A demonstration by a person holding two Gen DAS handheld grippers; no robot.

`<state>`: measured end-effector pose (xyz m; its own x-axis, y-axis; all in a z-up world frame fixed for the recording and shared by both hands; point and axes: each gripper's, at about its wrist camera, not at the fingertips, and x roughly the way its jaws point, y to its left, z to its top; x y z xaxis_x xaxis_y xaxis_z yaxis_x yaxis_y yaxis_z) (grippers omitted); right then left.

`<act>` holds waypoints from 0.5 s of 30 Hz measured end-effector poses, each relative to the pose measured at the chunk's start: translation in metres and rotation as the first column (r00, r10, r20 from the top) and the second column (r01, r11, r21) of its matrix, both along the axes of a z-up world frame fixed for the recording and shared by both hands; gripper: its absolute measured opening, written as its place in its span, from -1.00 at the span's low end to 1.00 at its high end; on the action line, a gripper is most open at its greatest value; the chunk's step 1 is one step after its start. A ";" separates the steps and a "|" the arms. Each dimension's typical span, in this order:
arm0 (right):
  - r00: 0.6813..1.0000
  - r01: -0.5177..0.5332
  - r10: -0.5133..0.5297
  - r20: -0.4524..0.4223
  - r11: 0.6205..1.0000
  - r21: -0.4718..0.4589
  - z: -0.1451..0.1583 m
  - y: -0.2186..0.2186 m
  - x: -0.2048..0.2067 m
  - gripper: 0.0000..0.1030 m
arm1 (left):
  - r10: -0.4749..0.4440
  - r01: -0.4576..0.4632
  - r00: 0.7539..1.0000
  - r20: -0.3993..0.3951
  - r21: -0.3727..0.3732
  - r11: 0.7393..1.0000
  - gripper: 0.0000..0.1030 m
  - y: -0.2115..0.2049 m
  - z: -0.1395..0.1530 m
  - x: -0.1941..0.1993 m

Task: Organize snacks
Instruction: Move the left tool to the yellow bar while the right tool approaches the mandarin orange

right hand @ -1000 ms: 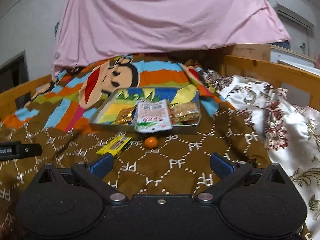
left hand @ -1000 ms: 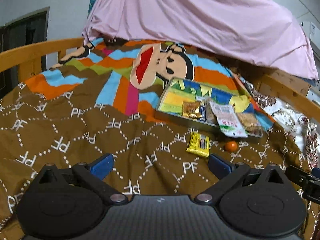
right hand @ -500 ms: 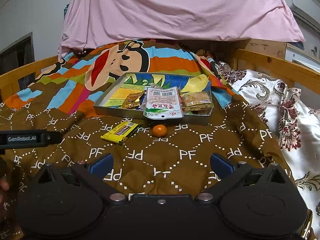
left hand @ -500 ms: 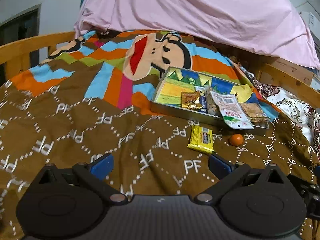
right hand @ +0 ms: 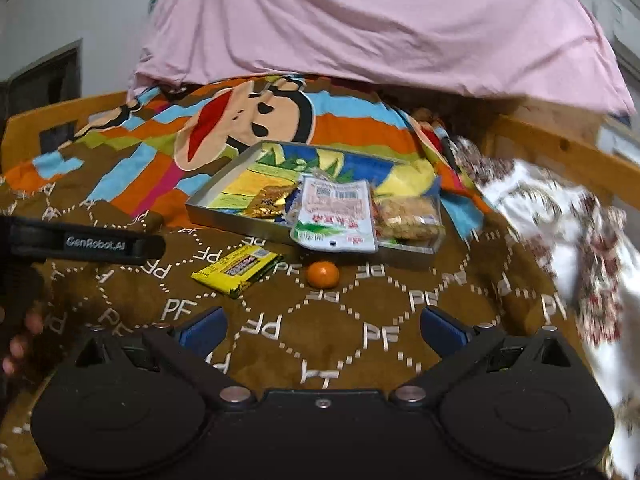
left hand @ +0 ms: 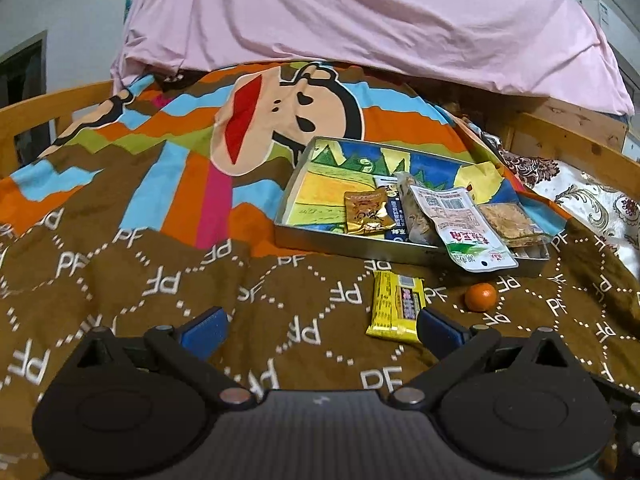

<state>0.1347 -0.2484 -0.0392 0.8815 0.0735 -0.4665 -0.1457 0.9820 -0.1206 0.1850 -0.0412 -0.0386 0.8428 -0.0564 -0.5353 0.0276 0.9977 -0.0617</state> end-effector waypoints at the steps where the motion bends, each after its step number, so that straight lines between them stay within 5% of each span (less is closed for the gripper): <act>1: 1.000 0.000 0.000 0.011 1.000 -0.011 -0.001 0.001 0.004 0.99 | -0.005 0.005 1.000 0.001 0.002 1.000 0.99 -0.001 -0.001 0.003; 15: 0.998 0.059 -0.059 0.013 0.997 -0.045 -0.031 -0.008 0.082 0.99 | -0.012 0.013 0.999 -0.044 0.018 1.000 0.99 -0.016 -0.017 0.055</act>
<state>0.2166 -0.2561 -0.0699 0.8888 0.0003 -0.4582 -0.0862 0.9822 -0.1666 0.2397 -0.0572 -0.0556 0.8179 -0.0563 -0.5726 0.0375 0.9983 -0.0447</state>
